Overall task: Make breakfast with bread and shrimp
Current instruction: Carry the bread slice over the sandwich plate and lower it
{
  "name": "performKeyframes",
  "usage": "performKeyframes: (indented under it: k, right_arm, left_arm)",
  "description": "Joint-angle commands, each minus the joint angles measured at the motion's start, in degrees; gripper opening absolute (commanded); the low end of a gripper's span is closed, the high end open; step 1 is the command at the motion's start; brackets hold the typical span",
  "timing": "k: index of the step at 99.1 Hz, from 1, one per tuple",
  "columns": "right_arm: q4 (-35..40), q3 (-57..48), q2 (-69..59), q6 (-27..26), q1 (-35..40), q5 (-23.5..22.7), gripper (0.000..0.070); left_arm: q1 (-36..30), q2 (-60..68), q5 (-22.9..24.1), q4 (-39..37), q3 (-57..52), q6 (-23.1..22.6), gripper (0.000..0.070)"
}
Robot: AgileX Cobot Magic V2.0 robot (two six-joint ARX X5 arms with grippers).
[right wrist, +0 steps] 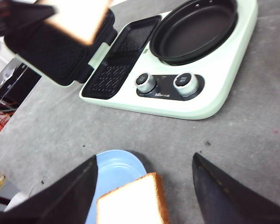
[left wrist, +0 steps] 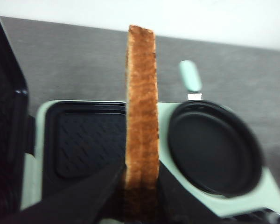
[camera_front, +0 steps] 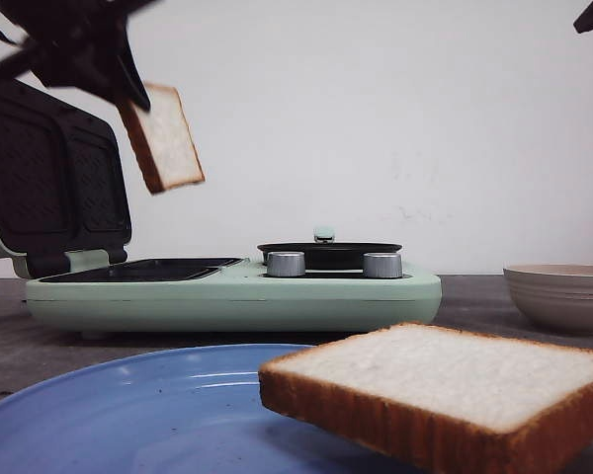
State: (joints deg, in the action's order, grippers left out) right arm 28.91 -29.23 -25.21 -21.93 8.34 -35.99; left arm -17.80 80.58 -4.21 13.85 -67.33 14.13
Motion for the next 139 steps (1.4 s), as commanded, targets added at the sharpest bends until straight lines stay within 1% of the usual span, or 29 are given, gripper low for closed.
performKeyframes:
  k: [1, 7, 12, 25, 34, 45, 51, 81, 106, 119, 129, 139]
  right_arm:
    - [-0.5, -1.01, -0.07, 1.44, 0.52, 0.02, 0.039]
    - [-0.46, -1.01, -0.07, 1.44, 0.72, 0.02, 0.039]
    - [-0.46, -1.01, -0.07, 1.44, 0.85, 0.02, 0.039]
    - [-0.31, -1.01, -0.07, 1.51, 0.96, 0.02, 0.039]
    - [0.15, -1.01, -0.07, 1.77, 0.96, 0.04, 0.039]
    - [0.55, -1.01, -0.07, 1.84, 0.96, 0.04, 0.039]
    - [0.7, -1.01, -0.07, 1.84, 0.96, 0.07, 0.039]
    - [0.79, -1.01, -0.09, 1.81, 0.96, 1.01, 0.039]
    - [1.18, -1.01, -0.13, 1.84, 0.96, 1.55, 0.039]
    - [1.18, -1.01, -0.13, 1.84, 0.96, 1.75, 0.039]
    - [1.2, -1.01, -0.15, 1.84, 0.96, 1.75, 0.039]
    - [1.2, -1.01, -0.13, 1.84, 0.96, 1.73, 0.039]
  left_arm:
    - [-0.87, 2.6, 2.62, -0.24, -3.87, -3.39, 0.0004]
    - [-1.84, 5.46, 6.03, 0.98, -6.71, -5.68, 0.0004]
    - [-2.8, 7.87, 8.41, 2.51, -9.27, -8.57, 0.0004]
    - [-4.63, 12.87, 12.66, 5.79, -13.94, -14.97, 0.0004]
    - [-5.88, 15.67, 17.59, 7.87, -16.33, -17.46, 0.0004]
    - [-7.28, 18.47, 26.16, 9.6, -18.23, -20.37, 0.0004]
    - [-7.8, 19.34, 28.3, 9.7, -18.45, -22.6, 0.0004]
    - [-8.55, 23.06, 29.97, 9.44, -18.45, -27.87, 0.0004]
    - [-9.35, 24.48, 34.32, 6.69, -18.45, -32.74, 0.0004]
    - [-9.66, 24.48, 34.14, 4.74, -18.45, -33.11, 0.0003]
    - [-9.66, 24.85, 33.11, 4.85, -18.45, -33.0, 0.0003]
    - [-9.66, 25.57, 33.05, 5.92, -18.45, -32.96, 0.0003]
